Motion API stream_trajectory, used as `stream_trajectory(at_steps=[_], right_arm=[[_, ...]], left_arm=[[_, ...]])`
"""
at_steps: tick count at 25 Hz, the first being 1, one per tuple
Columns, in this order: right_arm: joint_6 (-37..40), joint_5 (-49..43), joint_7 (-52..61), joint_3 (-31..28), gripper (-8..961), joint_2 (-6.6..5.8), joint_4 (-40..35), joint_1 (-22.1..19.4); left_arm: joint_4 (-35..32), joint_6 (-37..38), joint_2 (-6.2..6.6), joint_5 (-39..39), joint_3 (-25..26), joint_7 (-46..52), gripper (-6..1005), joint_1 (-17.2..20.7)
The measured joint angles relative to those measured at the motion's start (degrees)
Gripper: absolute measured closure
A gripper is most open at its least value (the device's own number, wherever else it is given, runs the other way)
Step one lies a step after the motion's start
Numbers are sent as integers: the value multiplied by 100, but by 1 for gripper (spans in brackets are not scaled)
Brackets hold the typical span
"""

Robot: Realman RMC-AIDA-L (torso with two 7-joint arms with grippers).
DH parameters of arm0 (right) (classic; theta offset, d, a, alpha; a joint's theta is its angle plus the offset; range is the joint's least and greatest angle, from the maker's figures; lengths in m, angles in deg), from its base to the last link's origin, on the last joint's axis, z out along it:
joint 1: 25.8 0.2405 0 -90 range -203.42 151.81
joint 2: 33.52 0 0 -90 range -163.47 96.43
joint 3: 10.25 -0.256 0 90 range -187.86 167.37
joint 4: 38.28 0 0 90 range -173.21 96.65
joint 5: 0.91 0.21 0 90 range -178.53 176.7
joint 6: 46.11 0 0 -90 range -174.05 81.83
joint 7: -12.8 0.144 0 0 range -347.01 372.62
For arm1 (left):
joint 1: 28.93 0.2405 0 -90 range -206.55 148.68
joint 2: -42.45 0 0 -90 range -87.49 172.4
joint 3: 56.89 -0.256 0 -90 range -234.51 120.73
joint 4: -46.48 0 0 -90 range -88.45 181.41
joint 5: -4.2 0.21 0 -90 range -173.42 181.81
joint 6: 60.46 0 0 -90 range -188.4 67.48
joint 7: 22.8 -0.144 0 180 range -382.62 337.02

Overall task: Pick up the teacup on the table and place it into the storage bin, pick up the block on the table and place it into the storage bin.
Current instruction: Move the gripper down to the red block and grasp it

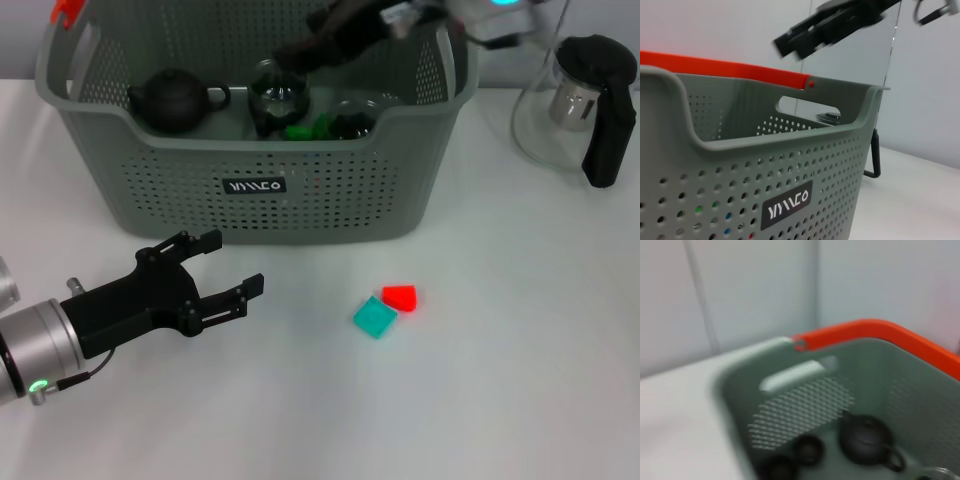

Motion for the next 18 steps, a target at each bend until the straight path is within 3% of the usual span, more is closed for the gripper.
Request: stream_trajectory(at_steps=[4,7,11,18], right_arm=[[1827,112,-136,-290,351,-38,-1136,-528],[2757,93,-620,-347,114,-65,-1557,-908],[3069,53,-1277,-269,76,-36,-1734,-1469],[3044,-237,-1657,-25,9,-8,-1677,-1873]], left_arm=[[0,-35,3,0,12,1,142,-15],[0,-89,11,1,18,6,142,-17],[0,-173,14,2,25,10,142,-18],[0,-223,8,-40,22,11,143,-49]])
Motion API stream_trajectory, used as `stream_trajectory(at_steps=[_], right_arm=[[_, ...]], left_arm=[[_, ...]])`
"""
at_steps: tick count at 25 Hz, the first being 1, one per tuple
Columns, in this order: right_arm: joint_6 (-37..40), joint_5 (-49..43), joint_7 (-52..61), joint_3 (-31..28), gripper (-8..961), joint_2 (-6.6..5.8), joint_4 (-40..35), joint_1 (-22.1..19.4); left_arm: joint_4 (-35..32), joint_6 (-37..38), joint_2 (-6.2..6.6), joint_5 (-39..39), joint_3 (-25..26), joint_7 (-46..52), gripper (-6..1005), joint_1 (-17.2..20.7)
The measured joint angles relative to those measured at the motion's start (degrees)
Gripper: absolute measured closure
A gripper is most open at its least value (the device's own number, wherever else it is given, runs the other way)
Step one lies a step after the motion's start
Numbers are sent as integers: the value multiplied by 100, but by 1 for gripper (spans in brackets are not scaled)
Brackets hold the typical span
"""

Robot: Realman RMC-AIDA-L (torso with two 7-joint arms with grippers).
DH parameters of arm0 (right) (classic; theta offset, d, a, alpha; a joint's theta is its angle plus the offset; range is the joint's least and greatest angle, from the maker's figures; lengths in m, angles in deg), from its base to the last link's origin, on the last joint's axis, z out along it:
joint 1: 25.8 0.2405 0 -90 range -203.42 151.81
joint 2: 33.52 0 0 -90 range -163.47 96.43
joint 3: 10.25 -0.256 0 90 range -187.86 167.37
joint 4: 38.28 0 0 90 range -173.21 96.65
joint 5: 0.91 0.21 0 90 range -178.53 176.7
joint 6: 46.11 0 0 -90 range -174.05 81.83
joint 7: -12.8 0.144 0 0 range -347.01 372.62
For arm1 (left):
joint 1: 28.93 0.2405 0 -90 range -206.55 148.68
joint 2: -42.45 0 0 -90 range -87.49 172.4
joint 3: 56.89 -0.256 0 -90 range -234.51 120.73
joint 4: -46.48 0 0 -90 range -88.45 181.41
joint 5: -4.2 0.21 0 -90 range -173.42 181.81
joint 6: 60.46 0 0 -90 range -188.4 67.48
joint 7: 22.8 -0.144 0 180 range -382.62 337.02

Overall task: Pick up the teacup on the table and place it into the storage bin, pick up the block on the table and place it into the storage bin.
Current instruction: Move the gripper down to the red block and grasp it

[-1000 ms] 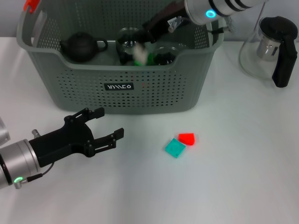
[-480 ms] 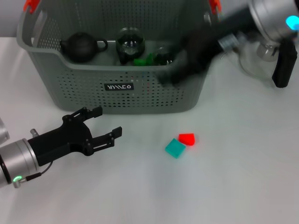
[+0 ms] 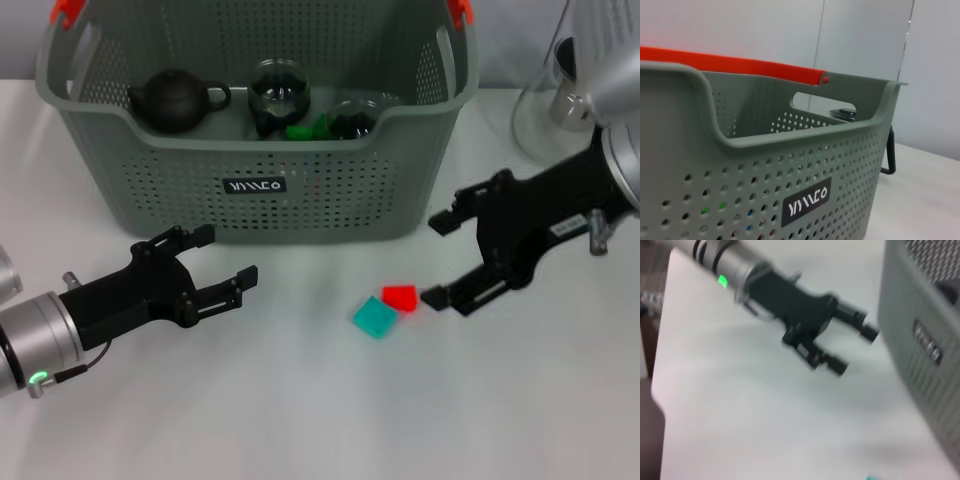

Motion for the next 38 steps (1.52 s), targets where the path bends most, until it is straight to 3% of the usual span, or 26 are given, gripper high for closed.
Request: stream_trajectory(at_steps=[6,16,22,28,38], right_arm=[[-405,-450,-84,473,14,18,226,-98],[-1677,-613,-90,1383,70,21,1410,213],[-2245,-685,-53,1598,104,27,2053,429],[-2633,-707,-1,1995,105,37,2121,435],[-2805,-653,50,2008,105,34,2384,623]], left_arm=[[8,-9,6,-6,-1,0,142,-34],[9,-48,-3,-10,-1,-2,141,-41],[9,-83,-9,-10,-1,-3,141,-47],[9,-83,-7,-9,-1,-2,141,-36],[9,-82,-21,-9,-2,-3,142,2]])
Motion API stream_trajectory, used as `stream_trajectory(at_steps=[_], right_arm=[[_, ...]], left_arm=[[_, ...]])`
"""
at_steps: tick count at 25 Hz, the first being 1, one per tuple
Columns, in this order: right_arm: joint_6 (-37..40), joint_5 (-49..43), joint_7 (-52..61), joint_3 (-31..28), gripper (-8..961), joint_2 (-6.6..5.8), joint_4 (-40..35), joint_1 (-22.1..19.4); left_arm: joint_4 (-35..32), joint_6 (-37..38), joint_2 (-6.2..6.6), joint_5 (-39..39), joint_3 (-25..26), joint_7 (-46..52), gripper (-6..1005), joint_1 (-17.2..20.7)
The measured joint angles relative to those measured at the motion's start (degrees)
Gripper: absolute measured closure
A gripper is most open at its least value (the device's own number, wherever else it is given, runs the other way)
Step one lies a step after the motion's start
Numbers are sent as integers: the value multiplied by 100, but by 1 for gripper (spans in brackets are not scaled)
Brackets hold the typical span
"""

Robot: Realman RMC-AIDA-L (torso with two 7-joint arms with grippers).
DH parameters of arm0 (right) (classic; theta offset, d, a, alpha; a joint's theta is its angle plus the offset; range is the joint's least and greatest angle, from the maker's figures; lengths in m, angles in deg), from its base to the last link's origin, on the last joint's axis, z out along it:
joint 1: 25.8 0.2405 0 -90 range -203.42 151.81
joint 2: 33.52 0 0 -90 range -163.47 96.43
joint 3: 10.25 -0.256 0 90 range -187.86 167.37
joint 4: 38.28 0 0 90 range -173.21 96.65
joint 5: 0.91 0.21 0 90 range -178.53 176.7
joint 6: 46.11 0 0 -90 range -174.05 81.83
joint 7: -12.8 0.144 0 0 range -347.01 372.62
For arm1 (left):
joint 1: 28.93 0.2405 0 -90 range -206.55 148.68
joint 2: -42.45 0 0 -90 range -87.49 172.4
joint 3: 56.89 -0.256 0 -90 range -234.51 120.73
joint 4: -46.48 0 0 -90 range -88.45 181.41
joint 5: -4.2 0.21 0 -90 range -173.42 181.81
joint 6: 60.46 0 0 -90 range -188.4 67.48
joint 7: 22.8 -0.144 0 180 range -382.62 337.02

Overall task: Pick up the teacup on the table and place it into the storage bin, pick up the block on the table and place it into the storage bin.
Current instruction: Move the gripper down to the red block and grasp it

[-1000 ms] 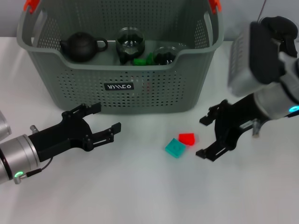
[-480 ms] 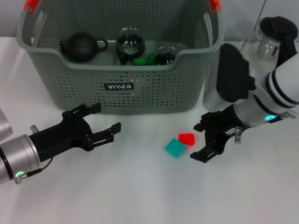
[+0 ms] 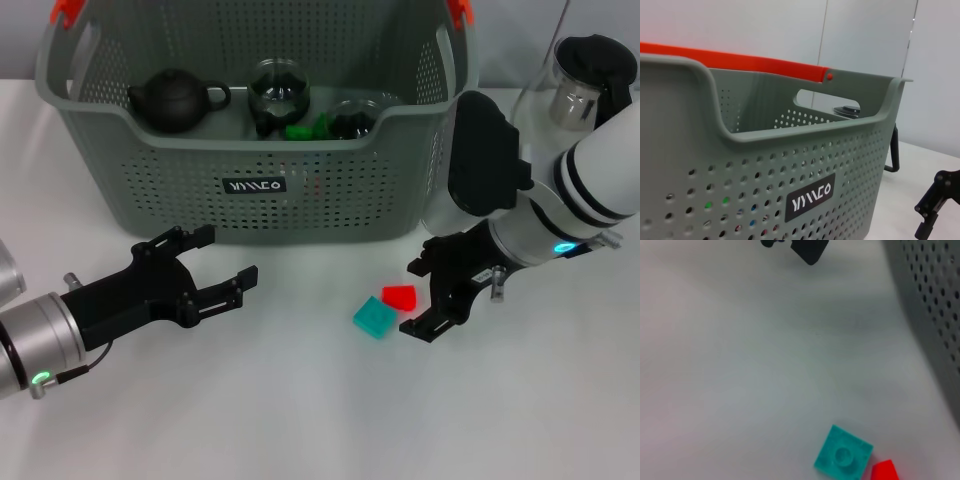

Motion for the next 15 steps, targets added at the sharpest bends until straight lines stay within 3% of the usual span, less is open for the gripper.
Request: stream_trajectory(at_steps=[15], right_arm=[[-400,22,91,213,106,43,524,251]], left_arm=[[9,-7,-13,0,-8,0,142,7]])
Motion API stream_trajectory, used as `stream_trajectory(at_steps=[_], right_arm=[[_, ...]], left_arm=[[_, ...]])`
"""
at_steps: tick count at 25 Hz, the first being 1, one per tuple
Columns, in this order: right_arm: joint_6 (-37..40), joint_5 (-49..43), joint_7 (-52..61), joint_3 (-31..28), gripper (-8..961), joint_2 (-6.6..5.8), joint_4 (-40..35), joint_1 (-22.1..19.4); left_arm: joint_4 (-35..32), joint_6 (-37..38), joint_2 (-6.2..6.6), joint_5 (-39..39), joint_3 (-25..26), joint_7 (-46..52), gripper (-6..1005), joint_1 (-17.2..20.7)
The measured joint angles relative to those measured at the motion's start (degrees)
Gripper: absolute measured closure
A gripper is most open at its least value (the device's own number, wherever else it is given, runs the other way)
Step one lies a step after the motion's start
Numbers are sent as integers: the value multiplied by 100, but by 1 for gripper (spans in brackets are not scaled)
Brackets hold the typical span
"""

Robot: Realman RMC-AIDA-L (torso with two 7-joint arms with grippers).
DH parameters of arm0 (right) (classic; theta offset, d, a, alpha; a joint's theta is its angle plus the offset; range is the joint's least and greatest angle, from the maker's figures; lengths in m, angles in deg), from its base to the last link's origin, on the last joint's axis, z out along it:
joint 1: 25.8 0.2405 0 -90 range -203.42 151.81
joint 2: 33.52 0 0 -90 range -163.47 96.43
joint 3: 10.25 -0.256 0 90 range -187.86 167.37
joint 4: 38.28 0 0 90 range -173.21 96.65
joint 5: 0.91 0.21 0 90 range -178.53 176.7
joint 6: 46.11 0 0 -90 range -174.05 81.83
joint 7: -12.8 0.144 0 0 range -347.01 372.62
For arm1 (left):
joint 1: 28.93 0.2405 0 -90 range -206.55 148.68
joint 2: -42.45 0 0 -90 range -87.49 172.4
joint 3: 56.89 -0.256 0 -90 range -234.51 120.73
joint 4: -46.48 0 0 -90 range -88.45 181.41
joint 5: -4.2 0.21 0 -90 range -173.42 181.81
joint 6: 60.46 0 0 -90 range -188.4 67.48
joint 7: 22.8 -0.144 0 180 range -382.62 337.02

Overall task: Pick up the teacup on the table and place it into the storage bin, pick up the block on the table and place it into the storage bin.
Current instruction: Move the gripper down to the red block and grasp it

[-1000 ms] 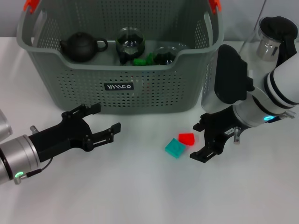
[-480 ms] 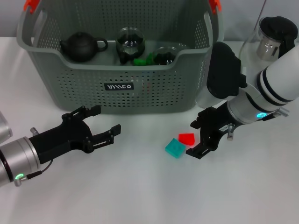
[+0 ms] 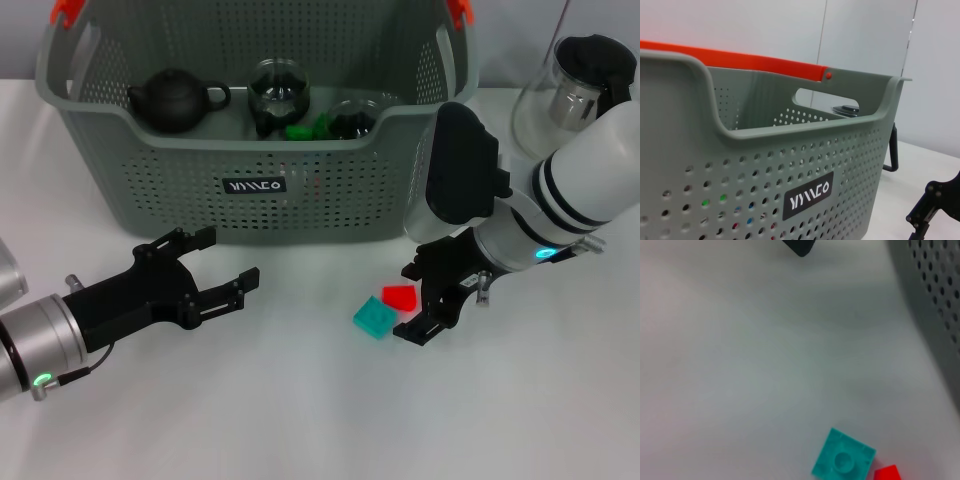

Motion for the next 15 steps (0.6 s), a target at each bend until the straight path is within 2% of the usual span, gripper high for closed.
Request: stream_trajectory(at_steps=[15], right_arm=[[291,219,62,-8,106,-38,8,-8]], left_arm=[[61,-73,0,0,0,-4,142,-4]])
